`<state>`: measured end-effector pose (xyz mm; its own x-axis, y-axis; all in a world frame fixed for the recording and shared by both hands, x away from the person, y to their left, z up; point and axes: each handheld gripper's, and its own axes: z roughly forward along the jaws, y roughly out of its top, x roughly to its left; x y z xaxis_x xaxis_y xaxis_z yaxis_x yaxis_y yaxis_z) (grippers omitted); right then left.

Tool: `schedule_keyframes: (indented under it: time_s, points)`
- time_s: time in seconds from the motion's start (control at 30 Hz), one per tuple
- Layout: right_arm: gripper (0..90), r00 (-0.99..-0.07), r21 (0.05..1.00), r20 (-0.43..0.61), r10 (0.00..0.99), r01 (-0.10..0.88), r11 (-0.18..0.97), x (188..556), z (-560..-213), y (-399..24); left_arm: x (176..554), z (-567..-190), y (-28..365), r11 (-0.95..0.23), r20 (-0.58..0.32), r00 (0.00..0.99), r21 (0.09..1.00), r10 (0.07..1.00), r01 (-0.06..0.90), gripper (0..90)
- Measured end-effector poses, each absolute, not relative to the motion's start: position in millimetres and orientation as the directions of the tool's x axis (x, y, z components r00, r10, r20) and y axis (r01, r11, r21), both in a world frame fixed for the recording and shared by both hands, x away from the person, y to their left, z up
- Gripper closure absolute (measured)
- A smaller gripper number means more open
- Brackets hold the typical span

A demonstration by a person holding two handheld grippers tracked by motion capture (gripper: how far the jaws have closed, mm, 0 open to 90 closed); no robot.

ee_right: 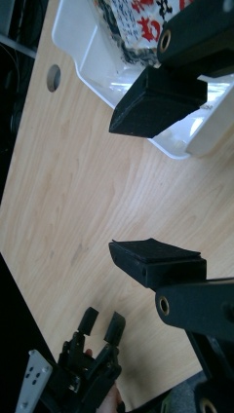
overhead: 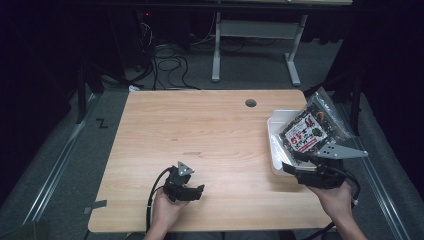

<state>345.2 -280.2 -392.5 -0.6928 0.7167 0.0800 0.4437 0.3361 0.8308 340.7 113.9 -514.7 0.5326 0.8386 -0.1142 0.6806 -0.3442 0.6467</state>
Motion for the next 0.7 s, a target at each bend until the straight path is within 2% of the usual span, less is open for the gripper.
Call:
schedule_keyframes:
  time_s: [0.7]
  points:
    - [39.3,-0.730,0.800,0.122,0.672,0.473,0.368,340.1,-424.1,-258.7,340.9,-515.3,113.3,-0.346,-0.115,0.534,0.645,0.837,0.681,28.8]
